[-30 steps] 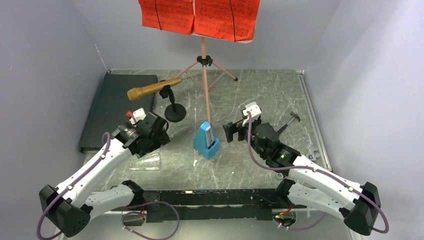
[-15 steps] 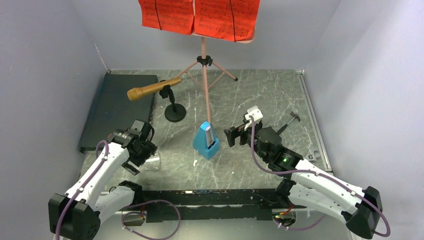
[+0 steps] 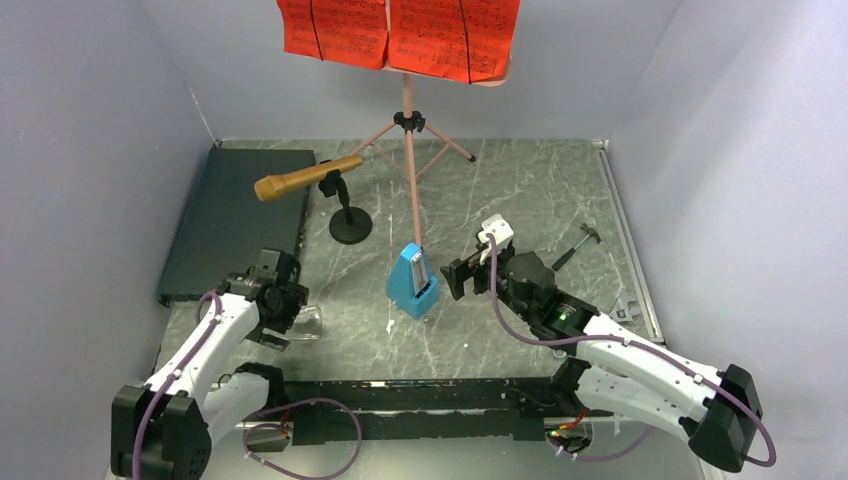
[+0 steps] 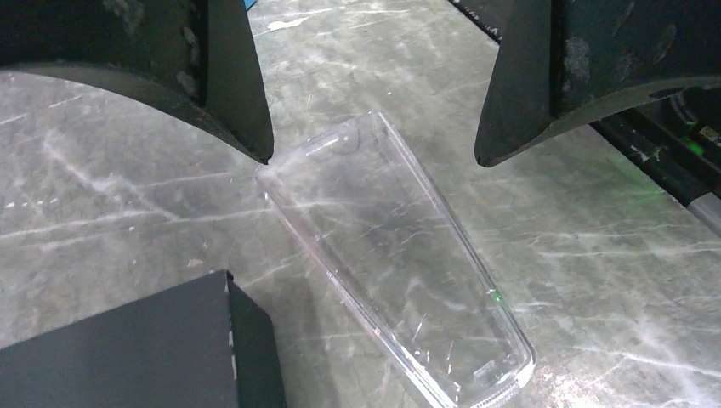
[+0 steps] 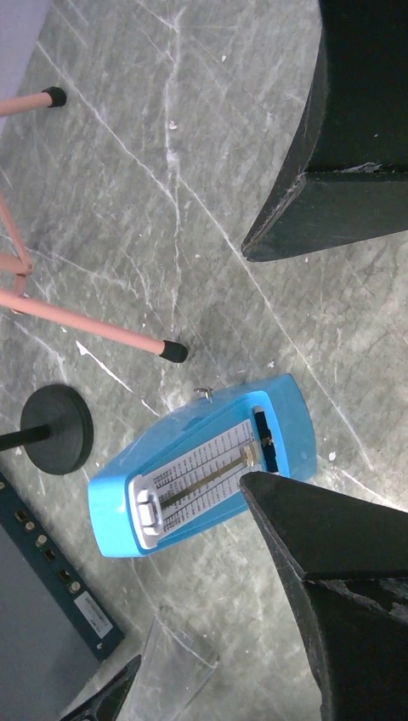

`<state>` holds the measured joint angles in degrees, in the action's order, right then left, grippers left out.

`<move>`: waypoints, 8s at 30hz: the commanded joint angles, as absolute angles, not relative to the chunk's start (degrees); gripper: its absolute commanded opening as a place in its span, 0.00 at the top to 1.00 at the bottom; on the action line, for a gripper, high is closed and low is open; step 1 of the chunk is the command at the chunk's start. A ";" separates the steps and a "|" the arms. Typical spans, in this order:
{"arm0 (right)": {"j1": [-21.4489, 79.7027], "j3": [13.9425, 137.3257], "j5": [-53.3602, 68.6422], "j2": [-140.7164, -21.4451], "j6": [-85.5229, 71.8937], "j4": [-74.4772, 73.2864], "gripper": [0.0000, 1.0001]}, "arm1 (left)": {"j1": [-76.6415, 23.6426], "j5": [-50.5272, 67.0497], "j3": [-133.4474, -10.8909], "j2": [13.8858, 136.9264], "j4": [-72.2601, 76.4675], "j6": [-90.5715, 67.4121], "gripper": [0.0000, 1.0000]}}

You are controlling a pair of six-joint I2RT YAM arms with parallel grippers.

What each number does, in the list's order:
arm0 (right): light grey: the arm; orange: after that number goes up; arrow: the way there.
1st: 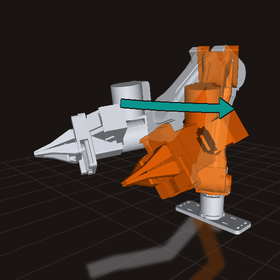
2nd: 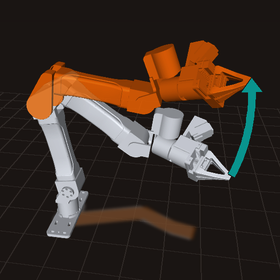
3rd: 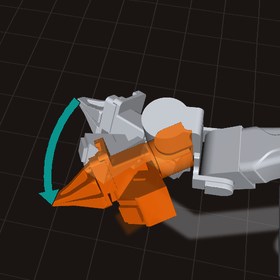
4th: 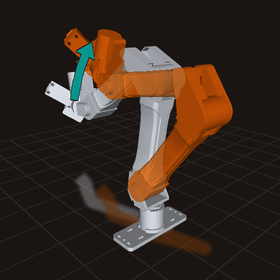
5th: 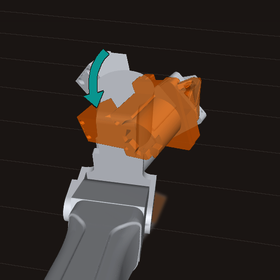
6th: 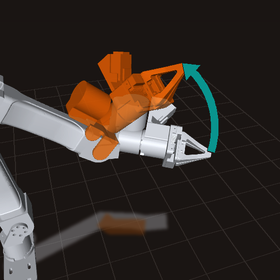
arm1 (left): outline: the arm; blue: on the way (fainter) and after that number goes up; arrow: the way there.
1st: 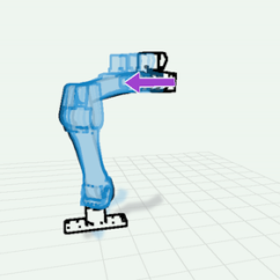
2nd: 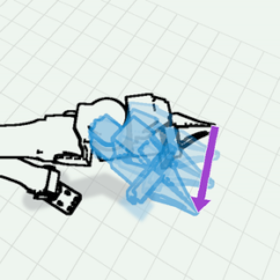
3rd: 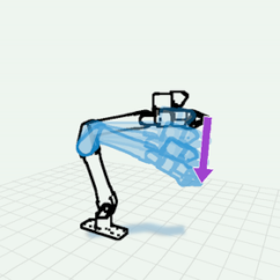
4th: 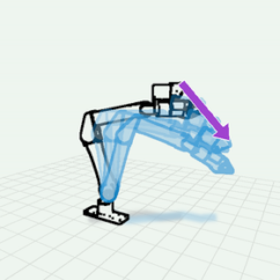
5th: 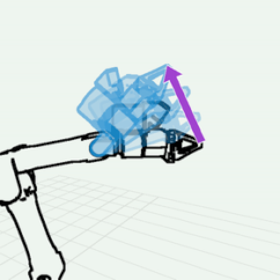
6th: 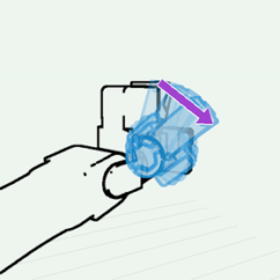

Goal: Pack up the instrument practice props

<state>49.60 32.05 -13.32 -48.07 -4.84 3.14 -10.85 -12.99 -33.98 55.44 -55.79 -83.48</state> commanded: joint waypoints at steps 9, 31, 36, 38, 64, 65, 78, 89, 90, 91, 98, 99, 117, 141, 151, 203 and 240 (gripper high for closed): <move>49.65 32.85 -14.08 -47.98 -2.71 6.18 0.00 | -7.59 -12.33 -38.52 68.12 -54.39 -86.10 0.06; 49.63 33.31 -12.33 -50.17 -0.54 6.65 0.00 | -6.24 -7.41 -33.10 71.27 -51.00 -80.58 0.22; 49.58 33.16 -11.42 -51.08 -0.79 7.65 0.00 | -6.33 -3.40 -32.64 67.52 -50.93 -75.68 0.44; 49.61 33.41 -10.90 -51.52 -0.88 8.10 0.00 | -6.56 -1.24 -32.42 65.82 -50.58 -74.66 0.53; 49.64 50.36 -5.37 -52.91 -7.41 -2.58 0.00 | -44.31 -32.05 -65.37 71.22 -61.04 -60.62 0.72; 49.62 51.55 -5.22 -53.60 -8.57 -3.33 0.01 | -45.24 -33.41 -66.55 71.35 -60.66 -58.46 0.72; 44.88 62.36 6.12 -63.92 -24.75 -5.75 0.03 | -51.82 -33.90 -63.64 60.58 -42.76 -32.10 0.71; 42.38 70.91 17.78 -72.95 -33.31 2.21 0.05 | -51.85 -21.36 -65.01 55.93 -31.75 -14.07 0.70; 42.39 71.73 18.44 -73.75 -33.82 2.76 0.05 | -51.83 -20.23 -65.35 56.23 -31.16 -13.24 0.70; 42.38 72.55 19.06 -74.59 -34.27 3.18 0.05 | -51.84 -19.27 -65.77 56.43 -30.70 -12.55 0.70; 42.41 75.28 21.01 -78.78 -36.83 6.00 0.08 | -51.84 -15.06 -67.41 57.74 -28.51 -9.71 0.71; 42.37 75.27 21.48 -79.28 -37.47 6.35 0.09 | -51.78 -14.89 -67.44 57.74 -28.07 -9.60 0.70; 42.45 72.34 24.62 -80.26 -39.51 9.66 0.57 | -51.80 -17.83 -69.41 61.60 -23.32 -8.68 0.71; 30.74 63.82 38.34 -71.99 -44.67 22.01 0.96 | -34.48 24.54 -71.86 61.31 -26.28 -8.96 0.19; 27.33 64.26 46.85 -68.81 -41.69 22.19 0.97 | -31.88 41.14 -76.65 65.77 -27.50 -7.18 0.18; 27.25 76.45 27.04 -62.95 -33.45 -14.29 0.16 | -45.05 10.83 -76.81 68.72 -23.16 2.60 0.97; 27.18 68.44 29.23 -62.08 -37.85 -11.63 0.55 | -50.36 9.93 -74.44 67.76 -20.92 4.41 0.97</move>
